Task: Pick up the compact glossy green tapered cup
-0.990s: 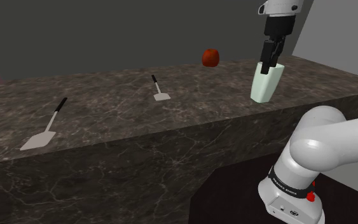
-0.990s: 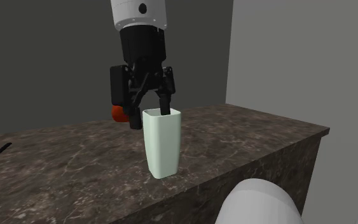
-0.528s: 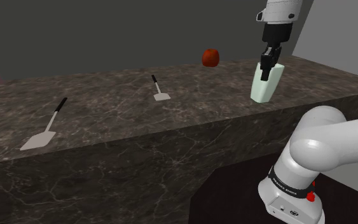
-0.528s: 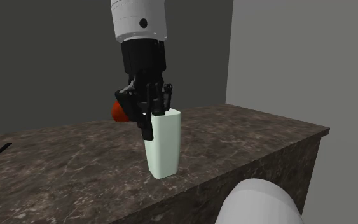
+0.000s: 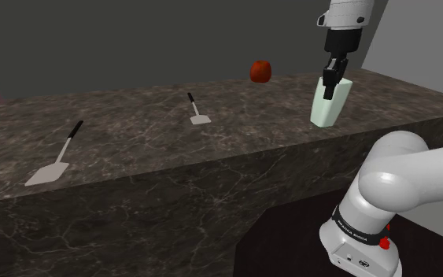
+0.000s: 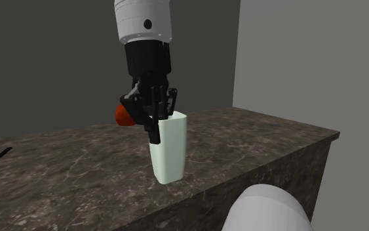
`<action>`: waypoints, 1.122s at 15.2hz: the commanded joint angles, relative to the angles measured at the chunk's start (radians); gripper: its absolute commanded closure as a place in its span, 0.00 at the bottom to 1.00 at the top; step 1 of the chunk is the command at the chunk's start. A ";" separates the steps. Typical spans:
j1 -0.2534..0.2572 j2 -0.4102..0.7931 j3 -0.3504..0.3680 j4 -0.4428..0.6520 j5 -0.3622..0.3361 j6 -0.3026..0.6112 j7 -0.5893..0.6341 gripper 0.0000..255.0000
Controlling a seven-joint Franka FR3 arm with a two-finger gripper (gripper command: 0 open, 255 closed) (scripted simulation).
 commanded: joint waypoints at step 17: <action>0.011 0.106 0.018 0.267 0.018 -0.160 -0.012 1.00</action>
